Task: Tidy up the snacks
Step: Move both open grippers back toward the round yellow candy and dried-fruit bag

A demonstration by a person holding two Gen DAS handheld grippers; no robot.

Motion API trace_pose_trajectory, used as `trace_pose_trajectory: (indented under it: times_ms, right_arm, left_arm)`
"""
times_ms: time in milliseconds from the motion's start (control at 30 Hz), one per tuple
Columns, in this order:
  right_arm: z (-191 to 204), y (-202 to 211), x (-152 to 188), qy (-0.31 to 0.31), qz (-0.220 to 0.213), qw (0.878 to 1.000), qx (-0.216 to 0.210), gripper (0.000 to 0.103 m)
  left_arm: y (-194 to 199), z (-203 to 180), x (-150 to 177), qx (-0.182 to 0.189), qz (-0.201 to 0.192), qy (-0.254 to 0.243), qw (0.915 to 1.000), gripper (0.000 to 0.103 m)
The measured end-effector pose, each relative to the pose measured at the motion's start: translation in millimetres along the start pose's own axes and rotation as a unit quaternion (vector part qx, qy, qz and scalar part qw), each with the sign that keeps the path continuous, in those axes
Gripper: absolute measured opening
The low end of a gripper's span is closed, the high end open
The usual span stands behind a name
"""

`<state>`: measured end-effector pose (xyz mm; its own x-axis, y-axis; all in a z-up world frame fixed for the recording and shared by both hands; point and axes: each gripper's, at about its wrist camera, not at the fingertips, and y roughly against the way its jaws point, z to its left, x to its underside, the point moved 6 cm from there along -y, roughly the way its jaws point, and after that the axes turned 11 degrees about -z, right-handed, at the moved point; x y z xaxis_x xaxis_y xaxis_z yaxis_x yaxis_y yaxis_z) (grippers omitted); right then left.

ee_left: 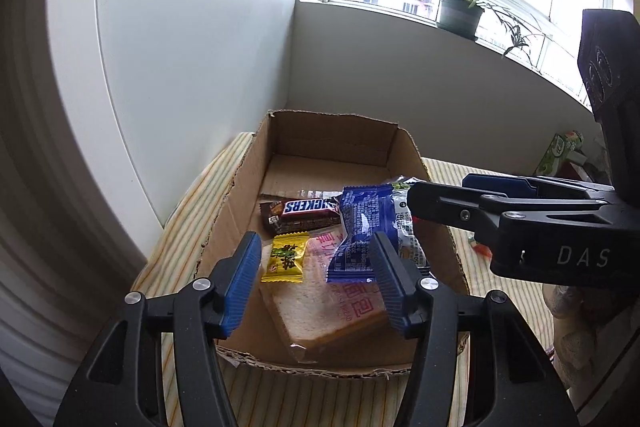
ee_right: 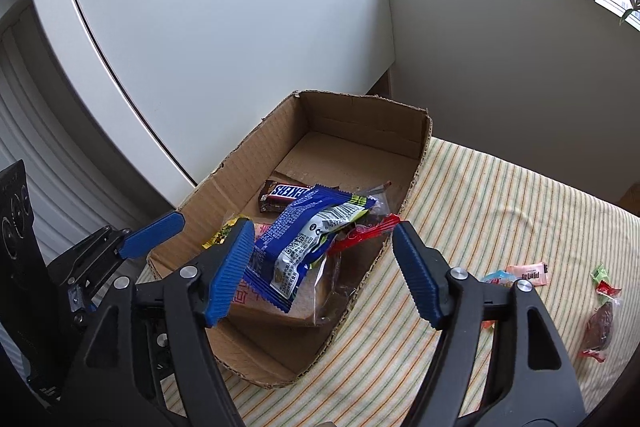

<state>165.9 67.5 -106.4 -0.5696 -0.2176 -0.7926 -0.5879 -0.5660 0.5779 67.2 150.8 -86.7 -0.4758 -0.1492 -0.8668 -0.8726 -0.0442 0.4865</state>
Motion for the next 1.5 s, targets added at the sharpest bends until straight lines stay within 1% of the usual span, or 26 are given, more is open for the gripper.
trace_pose_trajectory:
  times_ms: [200,367,500,767,967,1167,1300,1367,1400,1500]
  right_arm:
    - [-27,17,4,-0.001,-0.006,1.000,0.022,0.074]
    - [-65,40,8,-0.010,-0.014,0.998,0.052,0.074]
    - [-101,54,15,-0.032,-0.011,0.997,0.075,0.074]
    - [-163,81,28,-0.054,-0.015,0.990,0.132,0.074]
    - [-201,92,44,-0.072,-0.009,0.984,0.165,0.074]
    - [-225,98,70,-0.083,0.002,0.981,0.176,0.074]
    - [-236,92,86,-0.103,0.019,0.981,0.165,0.074]
    - [-242,90,91,-0.111,0.024,0.980,0.165,0.074]
    - [-244,89,93,-0.113,0.026,0.979,0.165,0.074]
    - [-245,82,99,-0.117,0.038,0.980,0.157,0.074]
  left_arm:
    - [3,-17,-1,0.014,-0.003,-0.007,0.9999,0.055]
    - [3,-41,-1,0.029,-0.004,-0.021,0.9994,0.055]
    - [1,-68,0,0.045,0.000,-0.041,0.9981,0.055]
    - [-12,-125,12,0.082,0.022,-0.073,0.9937,0.055]
    - [-34,-165,22,0.097,0.050,-0.098,0.9892,0.056]
    - [-58,-187,32,0.095,0.070,-0.112,0.9867,0.055]
    - [-73,-193,39,0.086,0.085,-0.119,0.9854,0.055]
    - [-80,-194,40,0.082,0.091,-0.115,0.9858,0.055]
    - [-83,-194,40,0.079,0.092,-0.115,0.9860,0.055]
    - [-89,-191,41,0.075,0.095,-0.114,0.9861,0.048]
